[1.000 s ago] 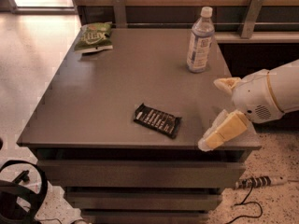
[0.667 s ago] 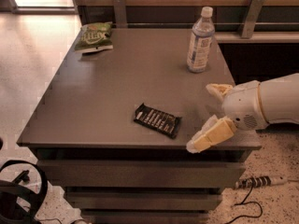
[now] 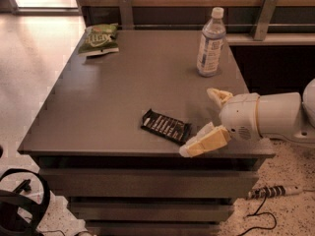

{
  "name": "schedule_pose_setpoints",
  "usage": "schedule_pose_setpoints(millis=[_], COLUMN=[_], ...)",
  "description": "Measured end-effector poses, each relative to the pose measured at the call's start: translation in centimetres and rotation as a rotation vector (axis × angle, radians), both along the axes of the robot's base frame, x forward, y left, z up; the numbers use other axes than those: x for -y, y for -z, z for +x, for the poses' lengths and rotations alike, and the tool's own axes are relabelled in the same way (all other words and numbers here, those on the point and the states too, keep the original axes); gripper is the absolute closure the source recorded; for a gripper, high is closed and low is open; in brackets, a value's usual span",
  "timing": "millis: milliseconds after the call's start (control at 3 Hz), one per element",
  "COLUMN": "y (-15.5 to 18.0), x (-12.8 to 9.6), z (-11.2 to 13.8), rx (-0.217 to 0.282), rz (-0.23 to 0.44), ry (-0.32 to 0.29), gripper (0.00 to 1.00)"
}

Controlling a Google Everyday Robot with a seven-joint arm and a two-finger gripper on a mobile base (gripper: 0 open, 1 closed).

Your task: Move rxbar chocolate near green jalapeno chip bag

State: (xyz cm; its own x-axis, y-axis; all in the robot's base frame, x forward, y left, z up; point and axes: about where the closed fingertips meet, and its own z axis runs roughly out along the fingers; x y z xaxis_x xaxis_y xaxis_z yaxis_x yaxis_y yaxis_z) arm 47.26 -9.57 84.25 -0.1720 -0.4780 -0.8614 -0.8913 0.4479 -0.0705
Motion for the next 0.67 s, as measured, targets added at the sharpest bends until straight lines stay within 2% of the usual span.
schedule_pose_setpoints(millis=[667], y=[0.9], x=[-2.6], z=[1.0], rx=[0.028], rz=[0.031], ry=[0.039], gripper=[0.0])
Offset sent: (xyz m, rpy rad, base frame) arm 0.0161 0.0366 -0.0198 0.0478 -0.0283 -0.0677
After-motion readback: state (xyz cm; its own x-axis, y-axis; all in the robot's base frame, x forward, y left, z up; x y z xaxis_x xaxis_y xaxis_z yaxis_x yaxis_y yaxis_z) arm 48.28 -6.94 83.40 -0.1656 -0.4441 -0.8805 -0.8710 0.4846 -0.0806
